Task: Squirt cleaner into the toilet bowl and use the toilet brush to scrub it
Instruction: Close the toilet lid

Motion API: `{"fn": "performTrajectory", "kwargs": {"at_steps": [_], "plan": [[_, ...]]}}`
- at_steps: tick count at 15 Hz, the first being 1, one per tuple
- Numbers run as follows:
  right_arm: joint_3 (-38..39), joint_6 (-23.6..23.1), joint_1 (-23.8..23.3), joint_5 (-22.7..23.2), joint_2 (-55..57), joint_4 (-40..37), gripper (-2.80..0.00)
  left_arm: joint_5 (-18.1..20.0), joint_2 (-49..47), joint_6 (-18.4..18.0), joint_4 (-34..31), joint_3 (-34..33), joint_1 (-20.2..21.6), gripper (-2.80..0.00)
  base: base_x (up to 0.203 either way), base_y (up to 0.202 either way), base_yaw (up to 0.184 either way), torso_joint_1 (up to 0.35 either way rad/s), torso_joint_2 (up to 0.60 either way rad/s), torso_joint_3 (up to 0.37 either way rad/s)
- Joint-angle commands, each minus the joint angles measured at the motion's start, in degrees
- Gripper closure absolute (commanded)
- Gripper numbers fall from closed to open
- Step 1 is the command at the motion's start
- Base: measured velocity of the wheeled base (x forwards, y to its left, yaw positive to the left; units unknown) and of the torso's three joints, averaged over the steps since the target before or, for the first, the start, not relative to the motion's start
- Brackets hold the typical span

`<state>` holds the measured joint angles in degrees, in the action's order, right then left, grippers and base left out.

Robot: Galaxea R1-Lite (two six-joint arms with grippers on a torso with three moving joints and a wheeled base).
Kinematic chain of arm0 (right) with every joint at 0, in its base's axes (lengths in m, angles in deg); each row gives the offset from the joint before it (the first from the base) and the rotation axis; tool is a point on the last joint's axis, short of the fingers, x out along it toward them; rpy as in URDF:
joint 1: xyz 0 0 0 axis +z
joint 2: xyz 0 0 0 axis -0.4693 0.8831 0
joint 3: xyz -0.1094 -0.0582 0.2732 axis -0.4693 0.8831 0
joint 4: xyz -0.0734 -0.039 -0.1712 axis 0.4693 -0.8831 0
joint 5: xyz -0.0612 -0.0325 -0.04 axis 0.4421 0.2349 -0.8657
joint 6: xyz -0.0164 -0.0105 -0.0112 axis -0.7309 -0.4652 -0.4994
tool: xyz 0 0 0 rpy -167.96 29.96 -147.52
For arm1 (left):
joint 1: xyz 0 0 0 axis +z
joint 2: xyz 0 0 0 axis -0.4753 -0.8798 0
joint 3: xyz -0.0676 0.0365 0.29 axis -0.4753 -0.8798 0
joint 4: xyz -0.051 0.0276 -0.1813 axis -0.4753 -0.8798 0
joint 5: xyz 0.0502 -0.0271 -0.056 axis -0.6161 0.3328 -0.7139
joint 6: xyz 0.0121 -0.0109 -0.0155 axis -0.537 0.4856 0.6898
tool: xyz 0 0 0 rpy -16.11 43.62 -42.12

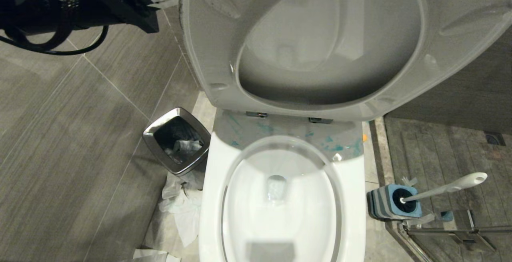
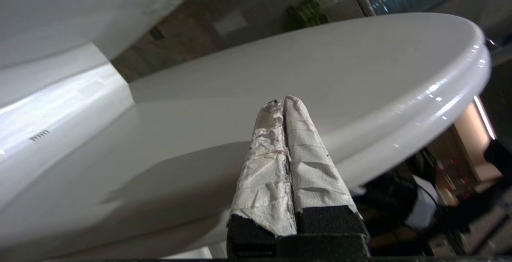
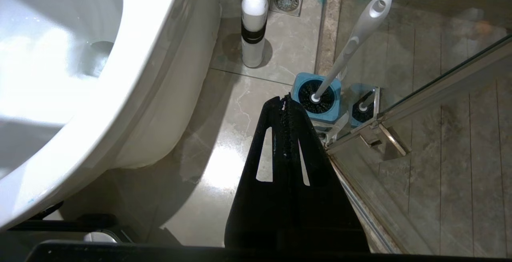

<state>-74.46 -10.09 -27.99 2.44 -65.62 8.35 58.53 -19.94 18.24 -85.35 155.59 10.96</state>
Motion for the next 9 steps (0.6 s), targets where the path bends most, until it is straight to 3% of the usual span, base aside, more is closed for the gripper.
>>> {"fn": "performTrajectory", "kwargs": {"at_steps": [1,5,7,9], "plan": [[0.0,-0.05,0.0,0.04,0.02,-0.03,0.0,6.58,3.6,-4.42,-0.23,-4.95,1.61,0.0,0.0,0.0,0.0,0.0,0.0,0.0],[-0.05,-0.05,0.0,-0.01,0.02,-0.03,0.0,8.18,6.69,-22.63,-3.09,-11.75,2.56,0.0,0.0,0.0,0.0,0.0,0.0,0.0],[0.0,-0.05,0.0,0.04,0.02,-0.03,0.0,8.2,7.6,-34.73,-10.85,-13.1,3.38,0.0,0.0,0.0,0.0,0.0,0.0,0.0],[0.0,-0.05,0.0,-0.04,0.02,-0.03,0.0,8.04,8.2,-47.82,-23.43,-13.41,4.56,0.0,0.0,0.0,0.0,0.0,0.0,0.0]]}}
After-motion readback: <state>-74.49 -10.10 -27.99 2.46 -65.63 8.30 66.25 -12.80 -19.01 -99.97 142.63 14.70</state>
